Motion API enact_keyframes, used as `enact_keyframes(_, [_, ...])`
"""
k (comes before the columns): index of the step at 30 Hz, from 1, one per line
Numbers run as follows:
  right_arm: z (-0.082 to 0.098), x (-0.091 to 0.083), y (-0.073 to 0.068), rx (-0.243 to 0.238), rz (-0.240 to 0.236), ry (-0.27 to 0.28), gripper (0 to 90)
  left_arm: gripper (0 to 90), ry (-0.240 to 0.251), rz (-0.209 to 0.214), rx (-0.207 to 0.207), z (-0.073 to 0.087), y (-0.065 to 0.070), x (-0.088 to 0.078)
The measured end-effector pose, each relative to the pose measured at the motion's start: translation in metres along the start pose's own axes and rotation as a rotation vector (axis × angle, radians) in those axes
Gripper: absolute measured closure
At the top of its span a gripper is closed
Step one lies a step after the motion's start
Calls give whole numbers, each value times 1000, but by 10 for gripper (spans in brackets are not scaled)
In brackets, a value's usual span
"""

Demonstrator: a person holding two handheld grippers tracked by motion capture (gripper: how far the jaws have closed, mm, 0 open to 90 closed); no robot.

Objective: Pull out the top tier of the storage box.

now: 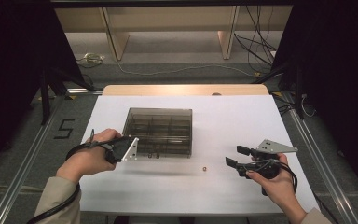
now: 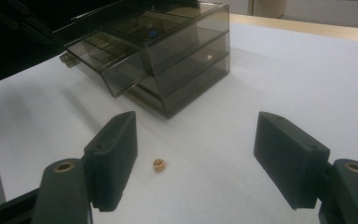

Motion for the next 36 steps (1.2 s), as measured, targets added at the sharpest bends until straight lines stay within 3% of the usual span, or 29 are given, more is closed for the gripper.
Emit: enact_keyframes(36, [0,0,0,0,-2,-1,311,852,6,3,0,0,8,-4])
Point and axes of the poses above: each handheld gripper's, and its own axes: x roughly forward along the jaws, z roughly out of its underside, y roughly to its right, the point moved 4 cm from there along x, roughly forward along the jaws, and after that the axes turned 5 degrees about x, right-handed, at the moved point
